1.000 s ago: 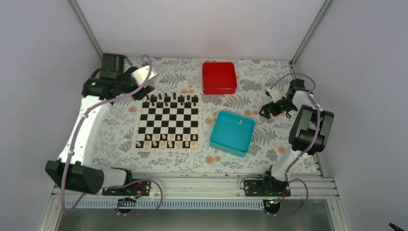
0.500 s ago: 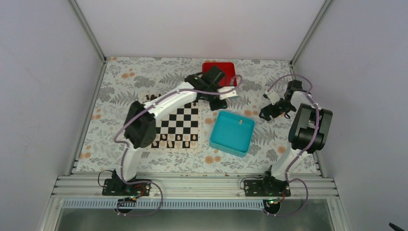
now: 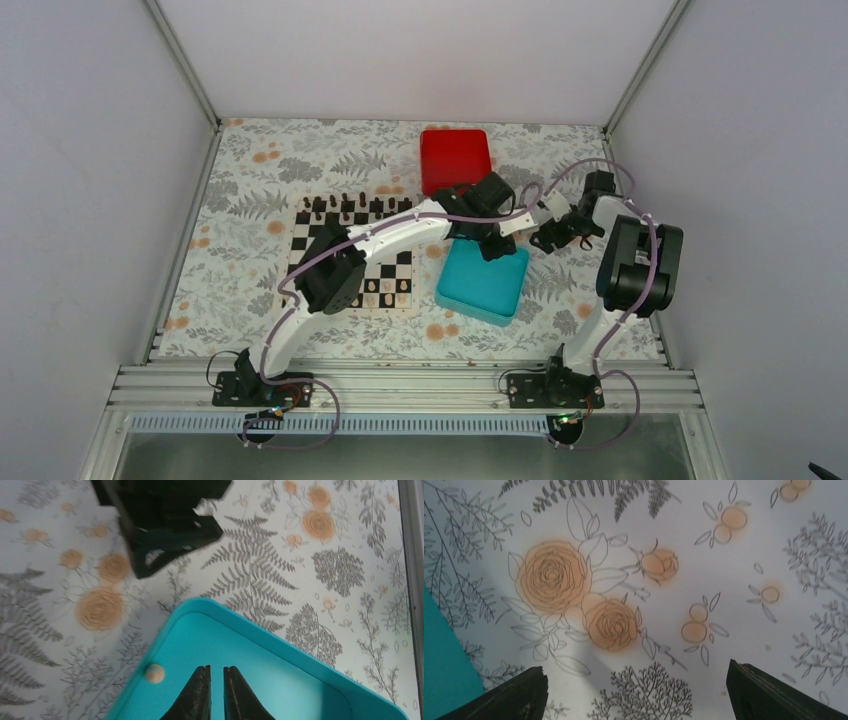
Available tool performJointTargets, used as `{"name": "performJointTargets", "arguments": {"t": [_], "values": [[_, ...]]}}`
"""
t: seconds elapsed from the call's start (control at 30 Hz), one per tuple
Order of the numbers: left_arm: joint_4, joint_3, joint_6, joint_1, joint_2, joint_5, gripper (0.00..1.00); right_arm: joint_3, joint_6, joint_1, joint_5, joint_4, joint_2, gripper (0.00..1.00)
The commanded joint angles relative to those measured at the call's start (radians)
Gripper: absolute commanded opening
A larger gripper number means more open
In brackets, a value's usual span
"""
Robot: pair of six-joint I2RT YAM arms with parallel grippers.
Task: Set up the chess pieces on the board
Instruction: Adjust the storage box at the center of the board.
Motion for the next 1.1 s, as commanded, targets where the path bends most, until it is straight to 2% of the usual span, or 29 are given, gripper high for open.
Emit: {"name": "performJointTargets", "arguments": {"t": [0.0,0.13,0.33,0.47,0.7,1.07], "values": [[0.037,-0.068,-0.080,-0.002,-0.019,-0.013,0.08,0.008,-0.016,0.022,-0.029,0.078,-0.033,0.92],[0.102,-0.227,-0.083,-0.002,-0.107,-0.084,0.06,0.029,-0.006,0.036,-0.033,0.079,-0.008,0.92],[0.161,-0.351,-0.075,0.025,-0.164,-0.180,0.05,0.025,0.015,0.076,-0.052,0.101,0.005,0.92],[0.156,-0.308,-0.076,0.041,-0.111,-0.170,0.04,0.021,0.026,0.106,-0.072,0.104,-0.004,0.92],[0.116,-0.189,-0.076,0.046,-0.014,-0.183,0.02,-0.003,0.013,0.138,-0.057,0.087,-0.009,0.80],[0.071,-0.049,-0.056,0.051,0.092,-0.196,0.02,-0.113,-0.005,0.138,-0.017,0.050,-0.132,0.79]]}}
